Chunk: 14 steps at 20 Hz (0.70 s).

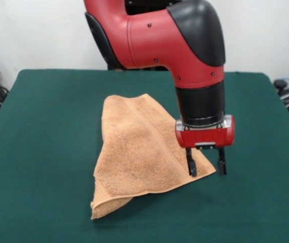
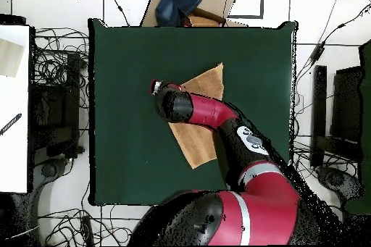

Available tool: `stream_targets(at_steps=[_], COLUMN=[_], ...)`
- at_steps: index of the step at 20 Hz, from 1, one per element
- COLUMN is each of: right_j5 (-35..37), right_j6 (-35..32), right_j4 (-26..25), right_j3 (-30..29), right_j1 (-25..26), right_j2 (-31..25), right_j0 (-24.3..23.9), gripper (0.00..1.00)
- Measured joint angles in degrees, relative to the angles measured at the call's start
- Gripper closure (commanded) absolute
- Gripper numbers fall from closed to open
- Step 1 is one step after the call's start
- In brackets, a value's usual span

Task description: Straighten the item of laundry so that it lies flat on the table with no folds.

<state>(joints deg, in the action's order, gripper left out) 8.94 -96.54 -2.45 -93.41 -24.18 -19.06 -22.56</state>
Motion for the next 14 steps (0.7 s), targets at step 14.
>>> stream_targets(at_steps=[14], right_j5=[-2.2], right_j6=[0.0], right_j4=[0.0], right_j3=[-1.6], right_j1=[-1.7], right_j2=[0.0], right_j0=[0.0], gripper=[0.0])
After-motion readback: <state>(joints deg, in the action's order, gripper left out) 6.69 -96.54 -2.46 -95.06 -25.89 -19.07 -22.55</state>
